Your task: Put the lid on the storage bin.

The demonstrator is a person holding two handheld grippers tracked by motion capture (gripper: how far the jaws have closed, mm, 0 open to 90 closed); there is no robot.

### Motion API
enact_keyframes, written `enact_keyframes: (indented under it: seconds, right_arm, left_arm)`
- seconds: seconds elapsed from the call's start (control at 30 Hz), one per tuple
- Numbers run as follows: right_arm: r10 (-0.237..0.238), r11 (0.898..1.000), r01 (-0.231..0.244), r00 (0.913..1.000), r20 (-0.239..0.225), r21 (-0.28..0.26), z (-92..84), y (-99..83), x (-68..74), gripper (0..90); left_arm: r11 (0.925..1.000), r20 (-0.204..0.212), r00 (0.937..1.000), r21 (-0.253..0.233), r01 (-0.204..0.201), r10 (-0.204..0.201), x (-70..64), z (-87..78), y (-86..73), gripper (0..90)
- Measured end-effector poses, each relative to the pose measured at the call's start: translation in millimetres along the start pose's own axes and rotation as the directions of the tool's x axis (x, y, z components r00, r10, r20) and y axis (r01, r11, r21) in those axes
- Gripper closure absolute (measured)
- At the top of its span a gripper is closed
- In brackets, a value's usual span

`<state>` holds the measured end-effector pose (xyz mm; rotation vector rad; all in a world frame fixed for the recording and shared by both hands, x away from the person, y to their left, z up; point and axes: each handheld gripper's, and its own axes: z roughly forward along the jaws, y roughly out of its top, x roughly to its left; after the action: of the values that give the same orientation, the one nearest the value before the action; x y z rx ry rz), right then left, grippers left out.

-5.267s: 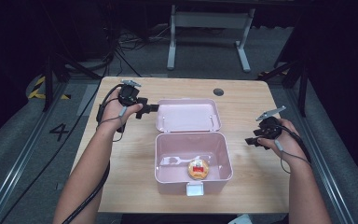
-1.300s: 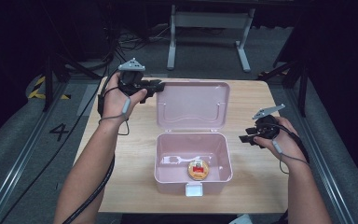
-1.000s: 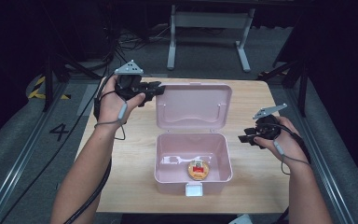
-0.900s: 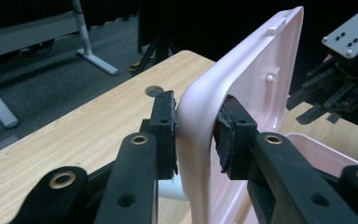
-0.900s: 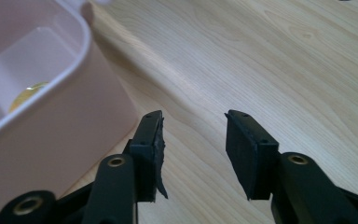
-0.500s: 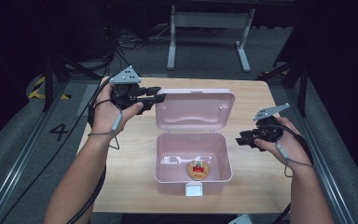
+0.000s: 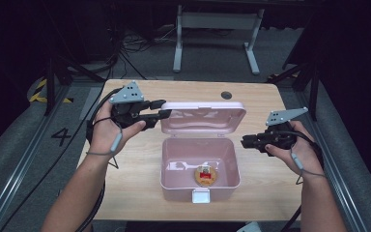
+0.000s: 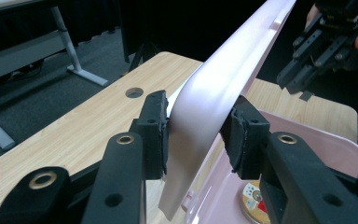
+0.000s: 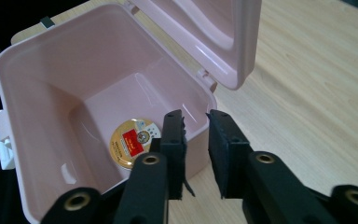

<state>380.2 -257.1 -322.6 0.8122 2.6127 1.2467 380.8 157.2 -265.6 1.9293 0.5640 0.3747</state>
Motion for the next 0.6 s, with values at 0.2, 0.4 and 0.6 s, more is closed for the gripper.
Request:
enact_keyframes:
  seconds: [0.2,0.4,0.6]
  right_arm:
    - [-0.025,1.000,0.025,0.9992,-0.031,-0.006,-1.5,1.9,4.3,83.2]
    - [-0.060,0.998,0.058,0.9962,-0.064,-0.030,-4.0,7.1,14.6,86.8]
    - [-0.079,0.995,0.074,0.9934,-0.083,-0.069,-8.3,11.9,24.7,89.5]
  left_arm:
    - [0.9998,-0.005,0.9999,0.015,-0.009,0.009,-6.5,-3.8,-6.4,64.1]
    - [0.9996,-0.004,0.9999,0.024,-0.015,0.016,-11.4,-7.3,-12.9,64.6]
    - [0.9993,0.004,0.9999,0.034,-0.012,0.012,-14.3,-9.3,-18.6,65.5]
